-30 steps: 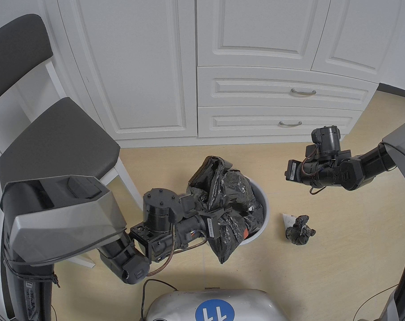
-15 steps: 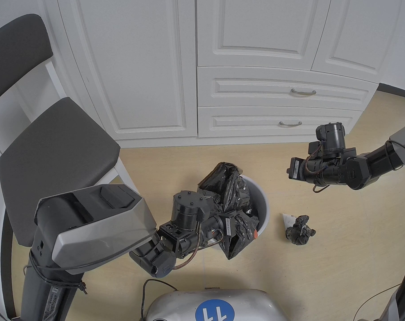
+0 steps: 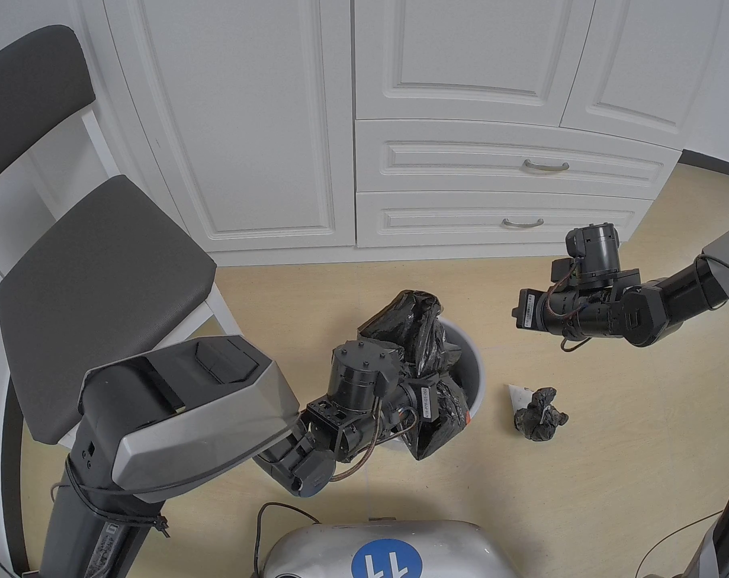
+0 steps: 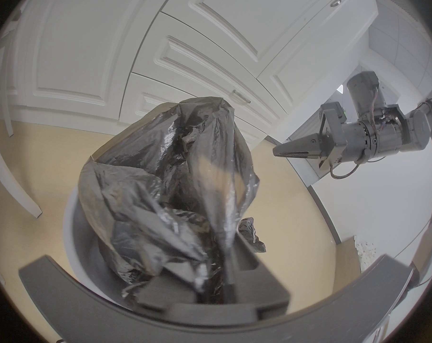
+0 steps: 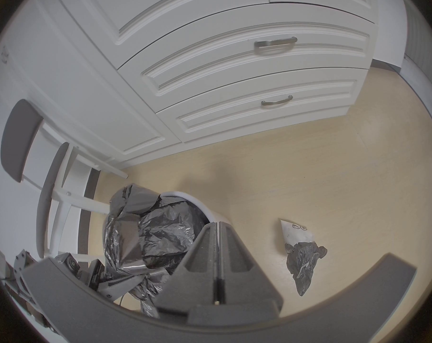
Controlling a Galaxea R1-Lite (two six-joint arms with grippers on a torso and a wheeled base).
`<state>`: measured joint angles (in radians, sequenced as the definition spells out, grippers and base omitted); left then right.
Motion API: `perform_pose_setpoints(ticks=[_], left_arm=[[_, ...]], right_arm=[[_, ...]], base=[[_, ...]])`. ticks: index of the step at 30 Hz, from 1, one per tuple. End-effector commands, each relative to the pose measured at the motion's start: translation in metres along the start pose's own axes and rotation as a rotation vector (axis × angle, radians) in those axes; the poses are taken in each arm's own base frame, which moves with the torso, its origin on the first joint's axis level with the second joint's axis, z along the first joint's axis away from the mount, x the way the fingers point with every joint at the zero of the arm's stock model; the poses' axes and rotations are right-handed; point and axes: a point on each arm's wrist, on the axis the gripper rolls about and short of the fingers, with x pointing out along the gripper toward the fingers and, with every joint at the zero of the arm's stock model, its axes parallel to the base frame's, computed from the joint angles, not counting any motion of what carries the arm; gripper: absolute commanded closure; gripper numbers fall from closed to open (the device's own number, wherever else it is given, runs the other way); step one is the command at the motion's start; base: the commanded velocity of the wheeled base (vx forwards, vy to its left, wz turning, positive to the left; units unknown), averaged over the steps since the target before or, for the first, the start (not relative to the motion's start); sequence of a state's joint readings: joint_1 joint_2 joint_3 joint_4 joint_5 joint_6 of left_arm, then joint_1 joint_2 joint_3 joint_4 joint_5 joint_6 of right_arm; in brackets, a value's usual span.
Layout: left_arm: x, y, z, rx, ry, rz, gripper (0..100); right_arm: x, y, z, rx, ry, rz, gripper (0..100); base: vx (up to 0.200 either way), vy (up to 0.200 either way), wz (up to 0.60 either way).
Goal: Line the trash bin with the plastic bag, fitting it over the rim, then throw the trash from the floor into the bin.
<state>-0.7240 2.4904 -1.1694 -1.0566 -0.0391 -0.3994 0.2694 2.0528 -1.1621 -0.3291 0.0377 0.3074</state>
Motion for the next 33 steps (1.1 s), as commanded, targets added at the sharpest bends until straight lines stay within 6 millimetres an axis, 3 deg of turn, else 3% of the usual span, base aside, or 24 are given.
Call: perform_pose_setpoints(ticks=[1, 3, 6, 11, 14, 22, 28, 33], left_arm=[[-0.002, -0.003, 0.002, -0.001, -0.005, -0.005, 0], [-0.01, -0.007, 0.008, 0.003, -0.016, -0.007, 0], [-0.051, -0.019, 0.034, 0.011, -0.02, -0.021, 0], [-0.096, -0.032, 0.042, 0.052, 0.05, -0.011, 0], [-0.111, -0.032, 0.048, 0.069, 0.057, -0.001, 0], [-0.128, -0.022, 0.043, 0.064, 0.084, 0.041, 0], [-0.12, 0.008, 0.038, 0.045, 0.105, 0.125, 0], [-0.116, 0.027, 0.032, 0.057, 0.126, 0.172, 0]], right_arm=[[-0.007, 0.005, -0.002, -0.025, 0.002, 0.011, 100], [-0.012, 0.009, -0.004, -0.046, 0.005, 0.02, 100], [-0.023, 0.025, -0.011, -0.081, 0.009, 0.05, 100], [-0.034, 0.044, -0.015, -0.108, 0.005, 0.088, 100], [-0.038, 0.057, -0.022, -0.129, -0.004, 0.096, 100], [-0.033, 0.076, -0.046, -0.207, -0.031, 0.091, 100], [0.02, 0.068, -0.071, -0.243, 0.009, -0.032, 100], [0.031, 0.06, -0.069, -0.228, 0.006, -0.048, 100]], base=[[0.0, 0.0, 0.0], [0.0, 0.0, 0.0], [0.0, 0.0, 0.0], [0.0, 0.0, 0.0], [0.0, 0.0, 0.0], [0.0, 0.0, 0.0], [0.0, 0.0, 0.0], [0.0, 0.0, 0.0]])
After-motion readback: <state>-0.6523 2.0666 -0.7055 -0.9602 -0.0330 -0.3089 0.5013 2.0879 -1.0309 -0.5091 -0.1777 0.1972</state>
